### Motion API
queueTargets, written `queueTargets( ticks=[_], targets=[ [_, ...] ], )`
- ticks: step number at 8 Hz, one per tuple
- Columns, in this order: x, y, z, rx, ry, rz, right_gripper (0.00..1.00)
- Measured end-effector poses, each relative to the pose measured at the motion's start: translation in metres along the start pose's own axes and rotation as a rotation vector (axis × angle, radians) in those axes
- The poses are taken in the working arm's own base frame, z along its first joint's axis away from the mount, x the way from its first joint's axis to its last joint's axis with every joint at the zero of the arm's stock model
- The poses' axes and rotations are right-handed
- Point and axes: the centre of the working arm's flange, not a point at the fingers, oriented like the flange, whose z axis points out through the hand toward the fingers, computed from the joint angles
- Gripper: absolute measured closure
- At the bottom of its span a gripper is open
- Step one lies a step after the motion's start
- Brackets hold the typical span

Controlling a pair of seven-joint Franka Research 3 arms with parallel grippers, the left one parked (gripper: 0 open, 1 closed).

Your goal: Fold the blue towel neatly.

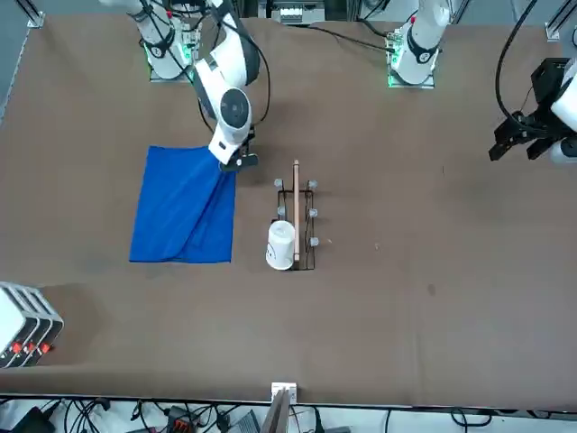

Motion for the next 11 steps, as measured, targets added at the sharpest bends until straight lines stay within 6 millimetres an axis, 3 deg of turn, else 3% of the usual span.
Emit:
queueTargets(
  ticks=[3, 5, 6, 8, 9, 11],
  targets=[
    [-0.005, -0.015, 0.012, -0.002, -0.016, 0.006, 0.95],
    [-0.003, -0.015, 0.013, -0.001, -0.017, 0.014, 0.65],
    [0.002, -0.014, 0.007, 0.007, -0.007, 0.027, 0.45],
    [0.019, -0.004, -0.027, 0.038, 0.026, 0.069, 0.09],
    [0.035, 0.013, -0.052, 0.066, 0.046, 0.125, 0.00],
    [0.082, 0.059, -0.084, 0.126, 0.092, 0.303, 0.04]
  ],
)
